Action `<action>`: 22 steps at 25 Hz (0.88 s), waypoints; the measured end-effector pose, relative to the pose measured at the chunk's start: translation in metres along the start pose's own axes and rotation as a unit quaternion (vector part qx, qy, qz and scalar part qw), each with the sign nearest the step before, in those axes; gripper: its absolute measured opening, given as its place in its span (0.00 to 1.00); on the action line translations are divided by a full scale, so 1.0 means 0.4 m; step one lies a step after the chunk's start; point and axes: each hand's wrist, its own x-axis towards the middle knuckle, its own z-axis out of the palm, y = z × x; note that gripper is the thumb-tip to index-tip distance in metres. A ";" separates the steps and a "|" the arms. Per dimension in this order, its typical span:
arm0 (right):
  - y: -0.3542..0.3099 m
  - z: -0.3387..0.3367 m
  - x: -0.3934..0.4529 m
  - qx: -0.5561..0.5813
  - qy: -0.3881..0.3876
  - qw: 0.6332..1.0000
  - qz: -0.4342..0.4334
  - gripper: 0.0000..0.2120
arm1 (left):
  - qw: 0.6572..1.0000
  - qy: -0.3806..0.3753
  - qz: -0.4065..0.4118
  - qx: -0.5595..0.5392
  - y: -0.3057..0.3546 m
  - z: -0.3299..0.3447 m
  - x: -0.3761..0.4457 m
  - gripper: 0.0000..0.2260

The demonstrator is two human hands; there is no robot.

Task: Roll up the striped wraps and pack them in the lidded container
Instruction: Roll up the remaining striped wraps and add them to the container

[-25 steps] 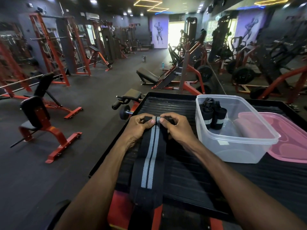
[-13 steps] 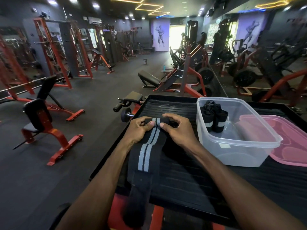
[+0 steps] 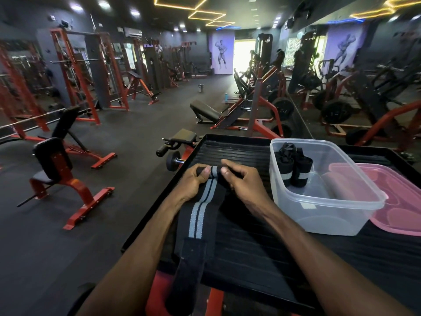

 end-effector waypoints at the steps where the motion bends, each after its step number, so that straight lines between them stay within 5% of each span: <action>1: 0.002 0.003 0.002 0.043 -0.001 0.999 0.032 0.13 | 1.000 0.008 -0.004 0.001 0.004 0.001 -0.001 0.05; 9: 0.006 0.011 -0.005 0.138 0.037 0.988 0.050 0.10 | 0.999 -0.002 -0.046 -0.007 0.006 0.002 -0.011 0.09; 14: -0.017 0.004 -0.003 0.172 0.001 0.982 0.085 0.11 | 0.998 0.032 0.037 0.028 0.031 0.015 -0.019 0.04; 19: -0.017 -0.009 0.001 0.033 0.021 0.999 0.015 0.07 | 0.996 0.047 0.073 -0.029 0.033 0.027 -0.041 0.10; 22: -0.013 -0.015 0.007 0.023 0.025 0.999 -0.024 0.10 | 0.993 0.065 0.026 -0.091 0.035 0.024 -0.045 0.07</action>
